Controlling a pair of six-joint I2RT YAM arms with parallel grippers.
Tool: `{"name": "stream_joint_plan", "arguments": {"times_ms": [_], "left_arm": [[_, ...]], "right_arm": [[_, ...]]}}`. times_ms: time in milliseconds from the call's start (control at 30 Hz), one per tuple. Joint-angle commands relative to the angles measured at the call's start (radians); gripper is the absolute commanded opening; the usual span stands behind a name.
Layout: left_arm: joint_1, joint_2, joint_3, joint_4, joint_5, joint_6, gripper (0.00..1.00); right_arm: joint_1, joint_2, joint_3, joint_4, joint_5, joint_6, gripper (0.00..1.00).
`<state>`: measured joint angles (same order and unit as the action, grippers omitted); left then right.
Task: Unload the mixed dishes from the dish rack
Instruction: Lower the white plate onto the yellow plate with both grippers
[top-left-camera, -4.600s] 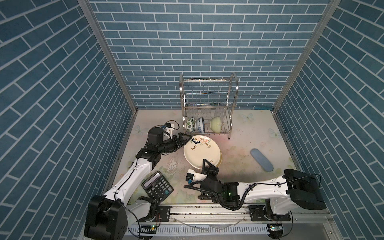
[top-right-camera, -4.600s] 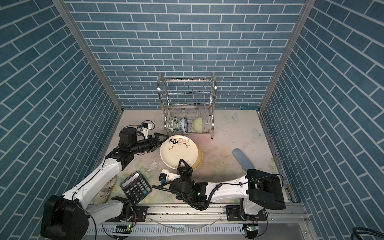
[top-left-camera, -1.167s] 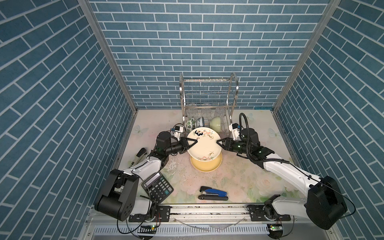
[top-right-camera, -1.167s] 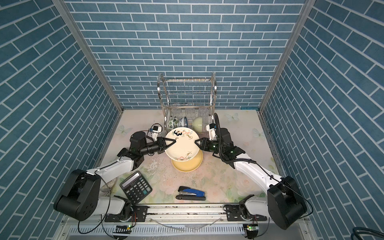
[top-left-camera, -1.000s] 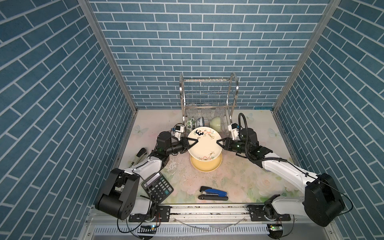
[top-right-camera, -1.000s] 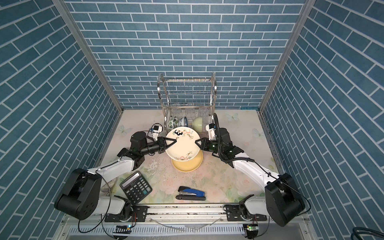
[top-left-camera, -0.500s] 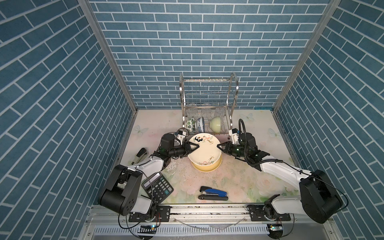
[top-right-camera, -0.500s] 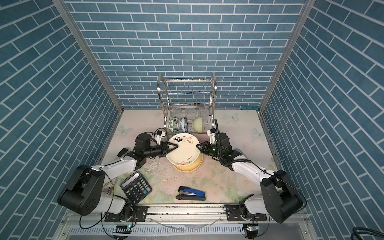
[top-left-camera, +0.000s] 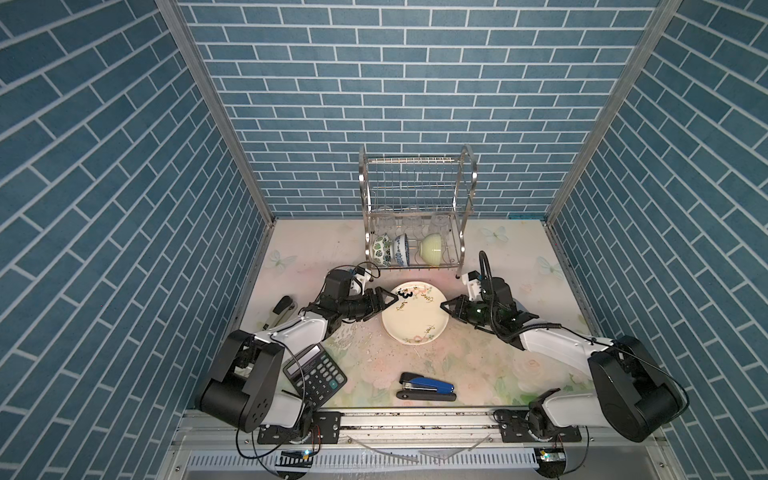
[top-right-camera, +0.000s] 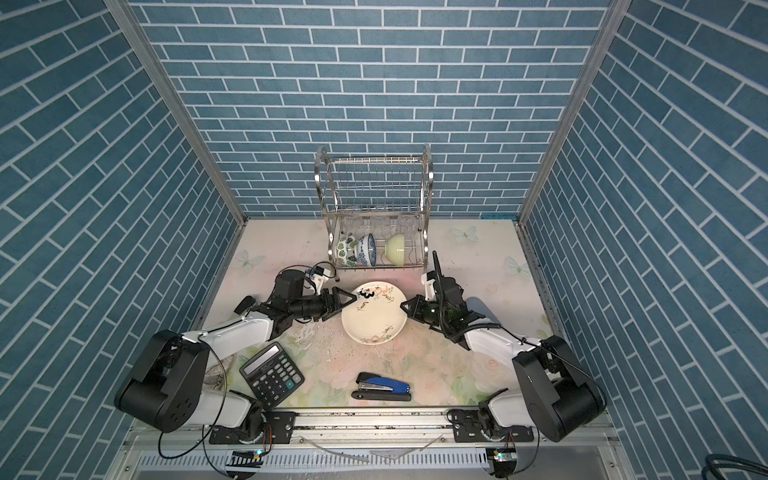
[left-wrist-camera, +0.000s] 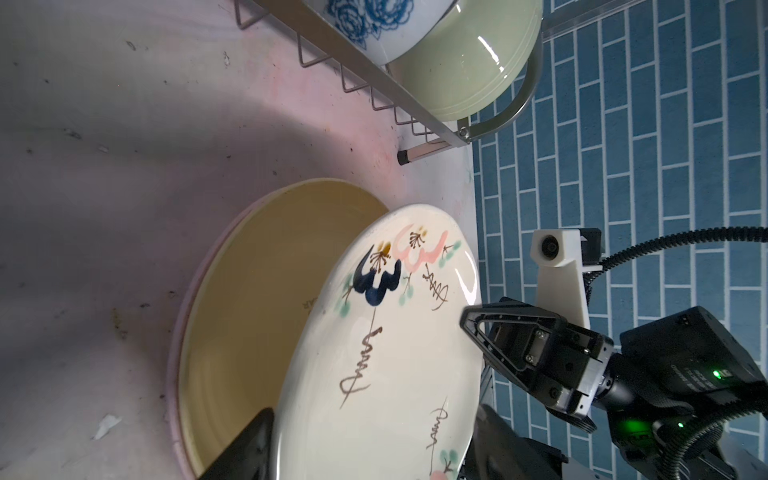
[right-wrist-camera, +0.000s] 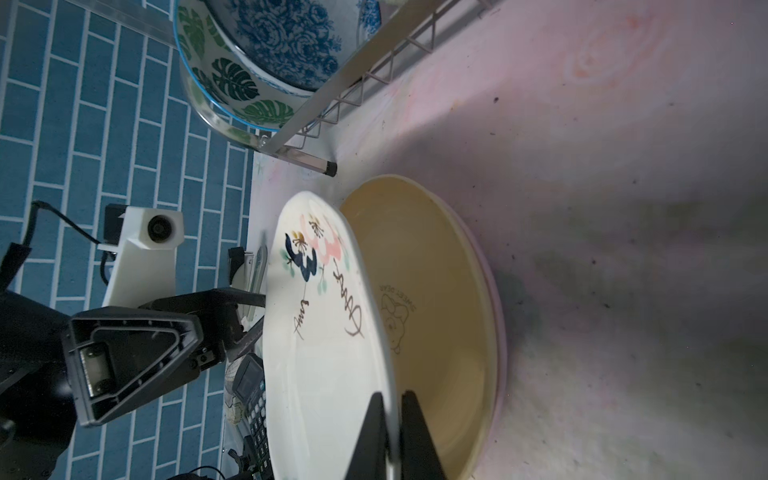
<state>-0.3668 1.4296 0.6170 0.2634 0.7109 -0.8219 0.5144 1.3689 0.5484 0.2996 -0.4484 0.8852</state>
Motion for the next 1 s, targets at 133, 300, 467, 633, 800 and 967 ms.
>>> {"name": "stream_joint_plan", "arguments": {"times_ms": [133,300,467,633,800,967], "left_arm": [[0.001,0.03,0.041,0.012,-0.015,0.02,0.77],[0.001,0.036,0.041,0.013,-0.021,0.019,0.77],[0.0,0.048,0.048,0.008,-0.024,0.023,0.77],[0.0,0.076,0.045,0.027,-0.024,0.02,0.77],[0.0,0.089,0.048,0.036,-0.024,0.017,0.77],[0.001,0.079,0.049,0.037,-0.029,0.019,0.77]], "right_arm": [[-0.014,0.052,-0.007,0.119,-0.005,0.012,0.0],[-0.015,0.101,-0.001,0.173,-0.011,0.024,0.0],[-0.014,0.129,0.014,0.196,-0.015,0.029,0.0],[-0.013,0.14,0.022,0.206,-0.014,0.026,0.0],[-0.011,0.125,0.025,0.216,-0.034,0.036,0.0],[0.003,0.071,0.043,0.172,-0.031,0.028,0.0]]}}
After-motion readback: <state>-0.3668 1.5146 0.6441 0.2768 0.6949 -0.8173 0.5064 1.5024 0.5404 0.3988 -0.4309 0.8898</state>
